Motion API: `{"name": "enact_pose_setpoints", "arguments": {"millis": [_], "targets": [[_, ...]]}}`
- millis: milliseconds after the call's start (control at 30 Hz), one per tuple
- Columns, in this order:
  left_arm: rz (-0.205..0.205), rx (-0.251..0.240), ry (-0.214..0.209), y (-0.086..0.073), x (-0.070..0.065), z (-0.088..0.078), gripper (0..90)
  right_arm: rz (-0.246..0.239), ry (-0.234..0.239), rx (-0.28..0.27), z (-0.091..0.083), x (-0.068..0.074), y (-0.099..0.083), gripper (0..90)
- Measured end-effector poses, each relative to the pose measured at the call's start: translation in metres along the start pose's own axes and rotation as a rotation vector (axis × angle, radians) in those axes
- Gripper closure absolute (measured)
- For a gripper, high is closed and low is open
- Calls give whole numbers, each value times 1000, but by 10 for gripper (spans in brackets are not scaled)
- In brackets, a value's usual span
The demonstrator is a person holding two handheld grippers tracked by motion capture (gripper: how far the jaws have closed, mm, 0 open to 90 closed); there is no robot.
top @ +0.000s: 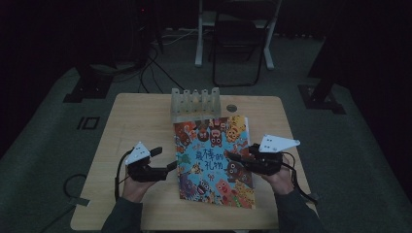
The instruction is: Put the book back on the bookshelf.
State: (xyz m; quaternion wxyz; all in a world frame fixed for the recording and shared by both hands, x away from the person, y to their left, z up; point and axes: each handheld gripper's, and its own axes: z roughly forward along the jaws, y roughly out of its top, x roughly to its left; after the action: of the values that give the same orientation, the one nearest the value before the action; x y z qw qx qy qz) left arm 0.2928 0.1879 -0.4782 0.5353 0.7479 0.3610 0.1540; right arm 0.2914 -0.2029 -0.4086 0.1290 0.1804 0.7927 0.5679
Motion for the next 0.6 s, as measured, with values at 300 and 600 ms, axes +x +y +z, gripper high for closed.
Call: {"name": "enact_pose_setpoints", "arguments": {"millis": [300,600], "targets": [[5,14,-89,16,15,25,147,-39,15,-24,-2,3,-2,690],[-41,9,-101,20,30,40,147,-53,29,-40,-4,4,-4,691]]}}
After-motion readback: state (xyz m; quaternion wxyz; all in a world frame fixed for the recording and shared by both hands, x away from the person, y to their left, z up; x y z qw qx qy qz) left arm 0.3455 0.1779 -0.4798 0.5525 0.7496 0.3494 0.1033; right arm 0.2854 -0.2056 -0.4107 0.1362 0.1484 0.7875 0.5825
